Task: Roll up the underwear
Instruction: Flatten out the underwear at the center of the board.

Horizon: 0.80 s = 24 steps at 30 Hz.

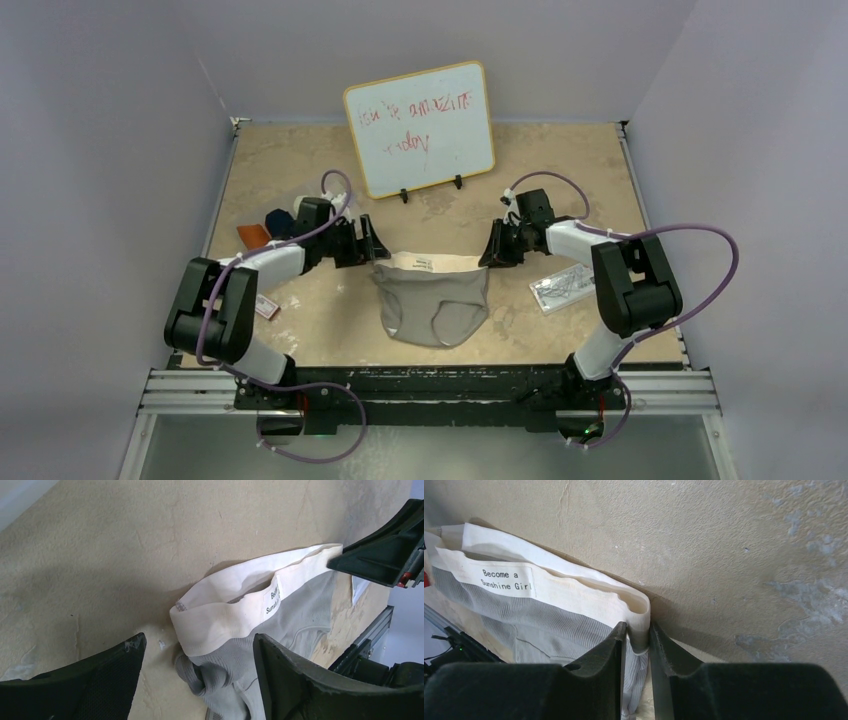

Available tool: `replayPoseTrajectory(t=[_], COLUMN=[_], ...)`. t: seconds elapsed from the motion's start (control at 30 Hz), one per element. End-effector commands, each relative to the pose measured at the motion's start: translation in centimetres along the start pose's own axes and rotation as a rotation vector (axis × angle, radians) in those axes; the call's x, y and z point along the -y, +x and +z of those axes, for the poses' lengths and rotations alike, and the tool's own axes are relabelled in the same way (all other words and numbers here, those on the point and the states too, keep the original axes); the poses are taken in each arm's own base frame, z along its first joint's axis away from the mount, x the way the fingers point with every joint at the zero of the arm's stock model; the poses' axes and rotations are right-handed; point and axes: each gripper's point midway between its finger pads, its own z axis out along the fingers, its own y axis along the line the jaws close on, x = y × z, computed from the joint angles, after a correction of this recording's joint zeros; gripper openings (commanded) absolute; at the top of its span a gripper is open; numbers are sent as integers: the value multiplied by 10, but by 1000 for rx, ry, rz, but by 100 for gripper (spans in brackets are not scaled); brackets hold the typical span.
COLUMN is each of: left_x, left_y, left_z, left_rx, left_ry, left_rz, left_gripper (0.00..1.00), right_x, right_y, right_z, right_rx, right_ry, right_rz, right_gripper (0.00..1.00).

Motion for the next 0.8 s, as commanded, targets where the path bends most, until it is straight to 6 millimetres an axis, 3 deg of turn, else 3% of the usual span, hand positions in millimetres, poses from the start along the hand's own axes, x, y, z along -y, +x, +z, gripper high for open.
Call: replayPoseTrajectory(t=[0.0,0.23,0.4,0.43,0.5,0.67,0.77], left_x=[17,18,10,18,33,76,99], left_y=[-8,-1,-14,-23,-38,-64,-63], left_z=[-2,12,13,6,-11,-79,-124], left_rx=[4,-61,-14,24,81,223,309], left_ry=[99,156,88,96,106,105,118], left_rz=[60,59,59,73,101,208,256], left_gripper=[72,43,6,0,0,0,0], right_x=[-11,-15,-29,-36,-50,-103,-132], right_y=[-5,-9,-21,-24,-33,-50,-44], right_z=[-5,-10,-24,-30,-46,-120,-171], right_rx=[0,6,48,68,129,387,539], right_ry=[-36,-40,-76,-98,-131,-280,-368], right_rz=[-27,-35,-83,-103,-145,-337,-459], right_gripper=[25,19,5,3,0,0,0])
